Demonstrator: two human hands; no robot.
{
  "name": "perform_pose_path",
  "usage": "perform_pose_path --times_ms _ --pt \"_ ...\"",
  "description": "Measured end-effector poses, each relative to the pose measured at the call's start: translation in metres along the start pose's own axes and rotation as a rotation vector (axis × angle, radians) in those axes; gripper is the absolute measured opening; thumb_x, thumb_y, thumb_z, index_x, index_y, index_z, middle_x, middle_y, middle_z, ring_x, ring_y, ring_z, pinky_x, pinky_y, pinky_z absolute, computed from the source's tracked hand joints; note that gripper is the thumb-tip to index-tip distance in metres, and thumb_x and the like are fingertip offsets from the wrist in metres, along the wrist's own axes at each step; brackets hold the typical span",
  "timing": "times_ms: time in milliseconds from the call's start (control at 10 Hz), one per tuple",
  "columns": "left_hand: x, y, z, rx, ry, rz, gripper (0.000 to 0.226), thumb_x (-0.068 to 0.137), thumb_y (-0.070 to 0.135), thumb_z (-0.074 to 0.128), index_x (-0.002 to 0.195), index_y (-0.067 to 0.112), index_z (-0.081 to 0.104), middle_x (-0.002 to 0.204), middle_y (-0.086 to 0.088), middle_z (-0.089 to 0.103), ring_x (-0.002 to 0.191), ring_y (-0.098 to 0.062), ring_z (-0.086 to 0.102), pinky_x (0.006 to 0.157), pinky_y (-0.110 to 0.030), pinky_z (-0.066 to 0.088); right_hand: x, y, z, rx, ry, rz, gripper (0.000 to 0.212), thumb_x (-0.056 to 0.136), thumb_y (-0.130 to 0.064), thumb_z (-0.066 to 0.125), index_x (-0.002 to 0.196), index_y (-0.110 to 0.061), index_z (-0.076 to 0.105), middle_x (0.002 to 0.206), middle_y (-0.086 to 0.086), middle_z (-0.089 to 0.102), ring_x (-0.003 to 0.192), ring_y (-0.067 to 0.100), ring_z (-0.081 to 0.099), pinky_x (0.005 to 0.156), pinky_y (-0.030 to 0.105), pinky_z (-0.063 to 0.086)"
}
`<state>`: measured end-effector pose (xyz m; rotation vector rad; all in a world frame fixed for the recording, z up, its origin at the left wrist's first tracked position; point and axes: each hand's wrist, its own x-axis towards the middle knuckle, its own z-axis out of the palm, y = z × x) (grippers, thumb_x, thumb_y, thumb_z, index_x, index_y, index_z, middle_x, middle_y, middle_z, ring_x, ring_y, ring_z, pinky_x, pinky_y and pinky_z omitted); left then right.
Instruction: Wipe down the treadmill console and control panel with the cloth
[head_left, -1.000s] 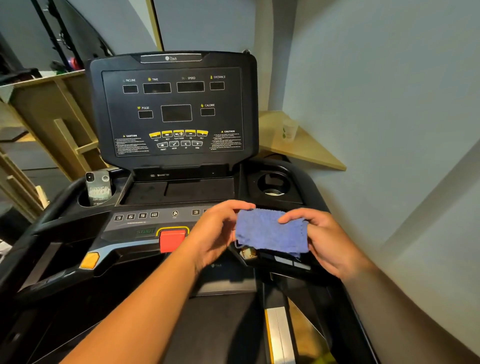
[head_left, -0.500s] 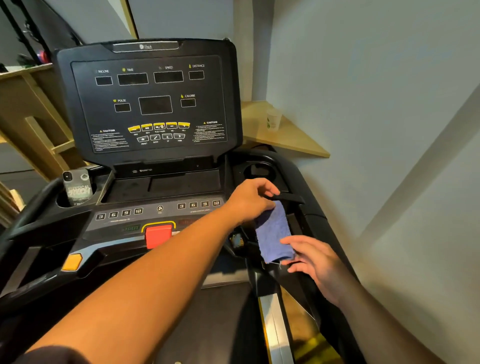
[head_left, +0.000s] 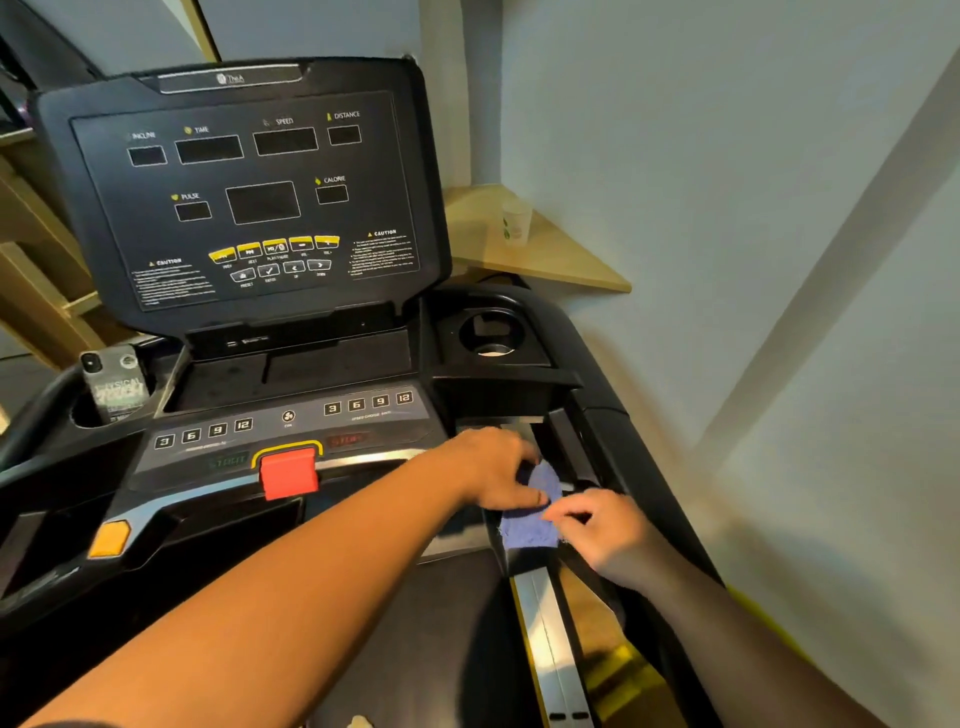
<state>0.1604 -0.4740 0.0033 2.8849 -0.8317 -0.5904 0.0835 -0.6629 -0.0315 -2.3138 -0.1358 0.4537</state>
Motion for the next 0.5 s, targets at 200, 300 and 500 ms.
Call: perform_pose_path --times_ms 200,300,500 --pt "-0.009 0.005 0.015 0.156 0.098 -0.006 0.062 0.089 0.056 0.064 0.141 0.025 0.051 0.129 -0.001 0.062 0.123 -0.026 0.055 0.112 -0.048 0.033 0.023 -0.017 -0.002 -0.279 0.194 -0.134 0.039 0.088 -0.026 0.066 0.125 -0.026 0.054 0.126 -0.005 0.051 0.114 0.013 0.051 0.096 0.031 0.051" --pt "-0.016 0.007 0.018 0.158 0.107 -0.028 0.06 0.091 0.056 0.06 0.141 0.024 0.052 0.132 -0.001 0.062 0.128 -0.025 0.054 0.118 -0.053 0.025 0.026 -0.016 0.007 -0.301 0.129 -0.144 0.044 0.088 -0.028 0.066 0.129 -0.026 0.051 0.127 -0.005 0.051 0.115 0.014 0.052 0.098 0.031 0.049" --pt "-0.031 -0.011 0.006 0.027 0.226 -0.015 0.065 0.095 0.055 0.056 0.15 0.022 0.044 0.144 -0.004 0.055 0.132 -0.025 0.051 0.114 -0.049 0.037 0.045 -0.013 0.01 -0.296 0.164 -0.204 0.034 0.086 -0.023 0.065 0.119 -0.022 0.061 0.115 -0.005 0.053 0.105 0.012 0.051 0.095 0.036 0.051"
